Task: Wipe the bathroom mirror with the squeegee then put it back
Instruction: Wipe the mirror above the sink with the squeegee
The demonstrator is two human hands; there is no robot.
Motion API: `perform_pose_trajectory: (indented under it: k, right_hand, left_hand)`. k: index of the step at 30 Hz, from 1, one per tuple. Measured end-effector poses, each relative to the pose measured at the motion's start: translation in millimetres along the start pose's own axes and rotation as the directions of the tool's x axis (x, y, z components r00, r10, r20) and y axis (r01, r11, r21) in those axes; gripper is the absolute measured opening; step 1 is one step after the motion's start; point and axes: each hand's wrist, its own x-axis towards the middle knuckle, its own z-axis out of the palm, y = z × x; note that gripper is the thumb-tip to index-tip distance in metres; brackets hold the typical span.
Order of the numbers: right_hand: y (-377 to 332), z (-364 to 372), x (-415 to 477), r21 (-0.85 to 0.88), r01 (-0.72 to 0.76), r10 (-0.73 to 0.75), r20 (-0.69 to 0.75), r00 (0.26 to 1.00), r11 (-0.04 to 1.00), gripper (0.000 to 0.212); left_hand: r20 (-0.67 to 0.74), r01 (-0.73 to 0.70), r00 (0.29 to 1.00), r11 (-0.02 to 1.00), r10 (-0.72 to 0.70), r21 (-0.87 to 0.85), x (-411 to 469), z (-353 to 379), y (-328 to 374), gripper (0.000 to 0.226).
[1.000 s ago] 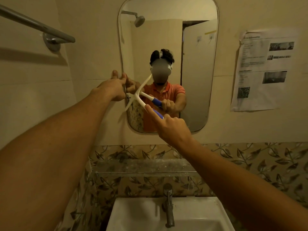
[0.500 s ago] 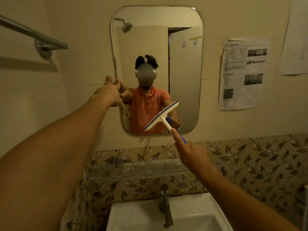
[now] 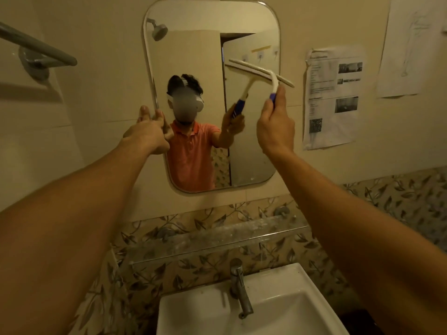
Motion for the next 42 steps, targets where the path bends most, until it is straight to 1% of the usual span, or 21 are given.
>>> perform_pose_trajectory:
  k: [3, 7, 10, 14, 23, 27, 30, 32, 34, 38, 42]
  right_hand:
    - [-16.0, 6.5, 12.3, -0.009, -0.083, 0.083, 0.0, 0.997, 0.997, 0.056]
    - [-8.7, 20.5, -7.6, -0.09, -0.101, 0.099, -0.026, 0.995, 0.991, 0.057]
    - [6.1, 33.9, -35.2, -0.105, -0.12, 0.117, -0.032, 0.993, 0.987, 0.058]
    - [29.8, 50.8, -80.8, -0.141, -0.136, 0.139, 0.009, 0.99, 0.981, 0.058]
    - [85.5, 78.2, -185.0, -0.213, -0.211, 0.237, 0.099, 0.967, 0.954, 0.061]
    - [98.9, 74.0, -212.3, -0.176, -0.245, 0.269, 0.13, 0.954, 0.953, 0.059]
    - [97.4, 64.3, -199.7, -0.074, -0.246, 0.253, 0.117, 0.96, 0.967, 0.056]
    - [88.1, 54.2, -175.0, 0.021, -0.219, 0.218, 0.033, 0.975, 0.975, 0.054]
    - [77.9, 42.8, -136.3, 0.086, -0.222, 0.227, -0.044, 0.973, 0.971, 0.053]
    - [62.9, 27.8, -70.1, 0.104, -0.309, 0.317, -0.07, 0.946, 0.945, 0.05]
    - [61.2, 39.4, -67.1, 0.139, -0.411, 0.425, -0.089, 0.901, 0.901, 0.052]
  left_hand:
    - [-0.008, -0.004, 1.0, 1.0, 0.004, 0.004, -0.4, 2.7, 0.5, 0.094]
    - [-0.015, -0.008, 1.0, 1.0, 0.008, 0.021, -0.4, 2.8, 0.9, 0.095]
    - [-0.018, -0.011, 1.0, 1.0, 0.011, 0.028, 1.0, 1.5, 0.2, 0.095]
    - [-0.008, -0.037, 0.999, 0.998, 0.038, 0.046, 0.9, 0.5, -3.1, 0.097]
    - [-0.004, -0.044, 0.999, 0.998, 0.044, 0.049, 1.6, 2.4, -2.4, 0.098]
    - [0.006, -0.038, 0.999, 0.998, 0.038, 0.044, 1.7, 1.8, -2.3, 0.099]
    - [0.01, -0.035, 0.999, 0.998, 0.034, 0.05, 0.3, -0.4, -1.9, 0.099]
    - [0.018, -0.036, 0.999, 0.998, 0.035, 0.051, -0.3, -1.3, -1.4, 0.099]
    - [0.02, -0.036, 0.999, 0.998, 0.036, 0.046, -0.6, -1.8, -2.0, 0.099]
    - [0.018, -0.036, 0.999, 0.999, 0.035, 0.037, -2.2, -1.3, -1.2, 0.101]
    - [0.013, -0.032, 0.999, 0.999, 0.032, 0.041, 0.1, 0.4, -1.4, 0.101]
